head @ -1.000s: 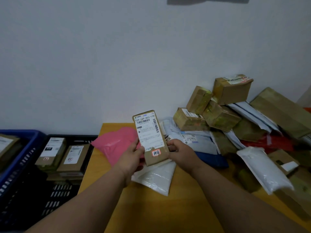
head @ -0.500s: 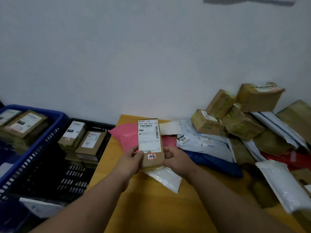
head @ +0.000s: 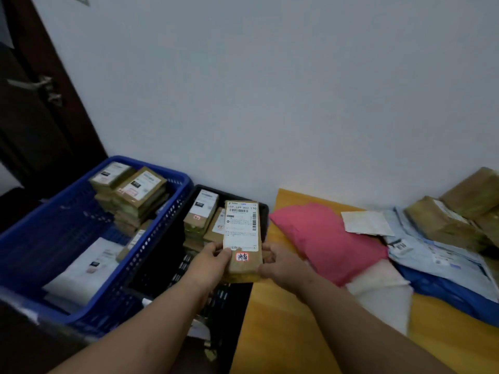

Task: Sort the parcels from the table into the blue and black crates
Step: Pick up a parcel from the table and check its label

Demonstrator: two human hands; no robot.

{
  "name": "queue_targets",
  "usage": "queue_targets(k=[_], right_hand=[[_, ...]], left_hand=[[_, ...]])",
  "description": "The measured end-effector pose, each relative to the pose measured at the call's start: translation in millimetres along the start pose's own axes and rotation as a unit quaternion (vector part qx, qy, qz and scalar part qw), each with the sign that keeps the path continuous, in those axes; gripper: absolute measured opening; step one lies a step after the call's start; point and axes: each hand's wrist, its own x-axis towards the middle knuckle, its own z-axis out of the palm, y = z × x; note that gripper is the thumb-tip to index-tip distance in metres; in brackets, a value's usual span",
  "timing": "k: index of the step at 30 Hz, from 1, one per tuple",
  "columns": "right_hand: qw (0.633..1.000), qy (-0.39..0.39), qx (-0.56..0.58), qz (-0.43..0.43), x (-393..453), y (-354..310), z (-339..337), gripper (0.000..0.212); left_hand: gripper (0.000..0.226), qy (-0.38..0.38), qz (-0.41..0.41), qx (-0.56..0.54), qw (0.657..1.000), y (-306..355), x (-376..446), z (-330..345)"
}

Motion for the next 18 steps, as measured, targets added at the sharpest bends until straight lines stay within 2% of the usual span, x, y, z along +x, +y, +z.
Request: queue_targets(k=[2,5,7,10,18], right_hand=[[0.999,-0.027,-0.024,0.022,10,-15,26,0.082],[0.995,-0.063,-0.045,0.060,27,-30,49,0.060],[0.993,-0.075,-0.057,0.074,40,-34,58,0.054],[0.991,-0.086,-0.067,0.081,55,-41,66,0.055],[0.984,-0.132,-0.075,0.091,110,-64,77,0.057]], left_hand=[[0.031,-0.004,-0.018,0.015,1.000,-6,7,-29],[0.033,-0.019,-0.047,0.027,0.998,-14,15,-57],[0.032,-0.030,-0.059,0.023,0.998,-18,19,-70],[0.027,-0.033,-0.072,0.007,0.997,-23,26,-83],[0.037,-0.015,-0.091,0.027,0.995,-17,64,-113]])
